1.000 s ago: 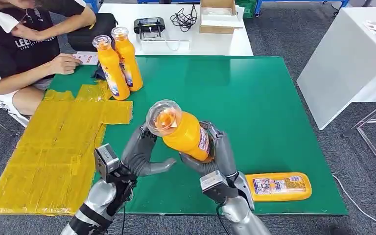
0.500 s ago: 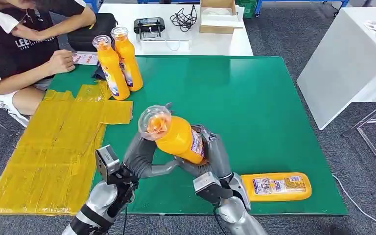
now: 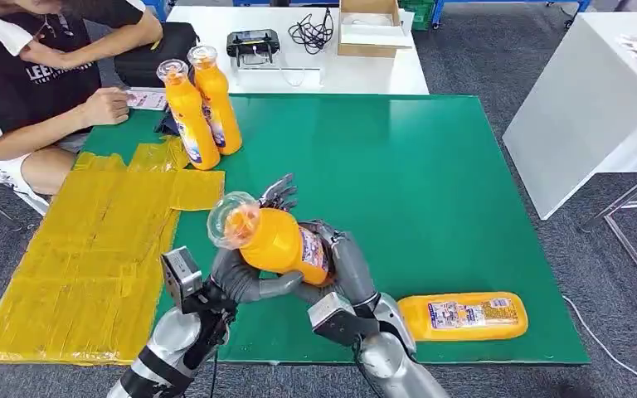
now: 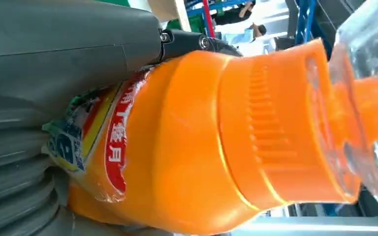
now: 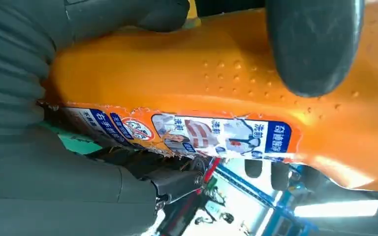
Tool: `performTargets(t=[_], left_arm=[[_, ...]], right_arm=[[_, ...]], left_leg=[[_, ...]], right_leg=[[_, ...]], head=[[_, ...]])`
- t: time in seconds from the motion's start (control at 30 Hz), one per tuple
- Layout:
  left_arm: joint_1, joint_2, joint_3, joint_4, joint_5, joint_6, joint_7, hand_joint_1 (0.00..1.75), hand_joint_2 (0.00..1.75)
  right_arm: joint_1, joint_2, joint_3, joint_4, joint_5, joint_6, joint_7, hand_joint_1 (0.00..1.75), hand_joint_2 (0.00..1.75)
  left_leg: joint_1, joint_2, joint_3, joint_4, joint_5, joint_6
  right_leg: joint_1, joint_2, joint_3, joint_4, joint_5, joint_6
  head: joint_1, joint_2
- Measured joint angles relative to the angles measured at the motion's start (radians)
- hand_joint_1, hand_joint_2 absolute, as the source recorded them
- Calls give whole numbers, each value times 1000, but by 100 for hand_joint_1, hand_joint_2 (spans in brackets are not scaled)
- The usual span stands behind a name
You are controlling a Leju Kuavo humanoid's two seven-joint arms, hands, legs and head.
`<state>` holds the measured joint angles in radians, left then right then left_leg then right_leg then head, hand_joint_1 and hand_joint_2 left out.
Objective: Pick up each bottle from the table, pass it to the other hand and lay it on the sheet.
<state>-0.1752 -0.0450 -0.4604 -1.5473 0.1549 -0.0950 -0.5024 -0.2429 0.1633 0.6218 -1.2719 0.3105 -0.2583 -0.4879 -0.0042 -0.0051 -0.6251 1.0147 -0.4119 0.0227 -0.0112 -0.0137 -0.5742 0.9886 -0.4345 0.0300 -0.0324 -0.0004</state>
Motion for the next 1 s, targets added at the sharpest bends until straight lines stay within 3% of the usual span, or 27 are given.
performTargets(t=[0.27, 0.33, 0.47, 0.5, 0.73, 0.9, 1.0], left_arm=[[5, -7, 0, 0, 4, 23, -9, 175, 175], [6, -7, 0, 0, 5, 26, -13, 175, 175], [10, -8, 1, 0, 6, 56, -24, 175, 175], [11, -8, 1, 0, 6, 60, -26, 175, 175], [12, -9, 2, -2, -62, 123, -44, 175, 175], [-8, 12, 42, 8, -568, 476, 29, 175, 175], [-68, 53, 67, 77, -1041, 540, 266, 175, 175]], right_arm=[[-19, 0, 13, 36, 2, 11, 5, 175, 175], [-21, 0, 14, 40, 3, 11, 6, 23, 175], [-20, 0, 17, 44, 3, 1, 13, 23, 175], [-20, 0, 17, 44, 0, -4, 13, 0, 175], [-12, -3, 8, 39, 7, -45, 14, 0, 175], [47, -46, -60, -79, 106, -139, 38, 0, 175], [101, -77, -101, -183, 266, -174, 82, 0, 175]], left_leg=[[0, 0, 0, 0, 0, 0], [0, 0, 0, 0, 0, 0], [0, 0, 0, 0, 0, 0], [0, 0, 0, 0, 0, 0], [0, 0, 0, 0, 0, 0], [0, 0, 0, 0, 0, 0], [0, -1, 0, 0, 0, 0]], right_leg=[[0, 0, 0, 0, 0, 0], [0, 0, 0, 0, 0, 0], [0, 0, 0, 0, 0, 0], [0, 0, 0, 0, 0, 0], [0, 0, 0, 0, 0, 0], [0, 0, -1, 0, 0, 0], [0, 0, -1, 0, 0, 0]], head=[[0, 0], [0, 0], [0, 0], [0, 0], [0, 0], [0, 0], [0, 0]])
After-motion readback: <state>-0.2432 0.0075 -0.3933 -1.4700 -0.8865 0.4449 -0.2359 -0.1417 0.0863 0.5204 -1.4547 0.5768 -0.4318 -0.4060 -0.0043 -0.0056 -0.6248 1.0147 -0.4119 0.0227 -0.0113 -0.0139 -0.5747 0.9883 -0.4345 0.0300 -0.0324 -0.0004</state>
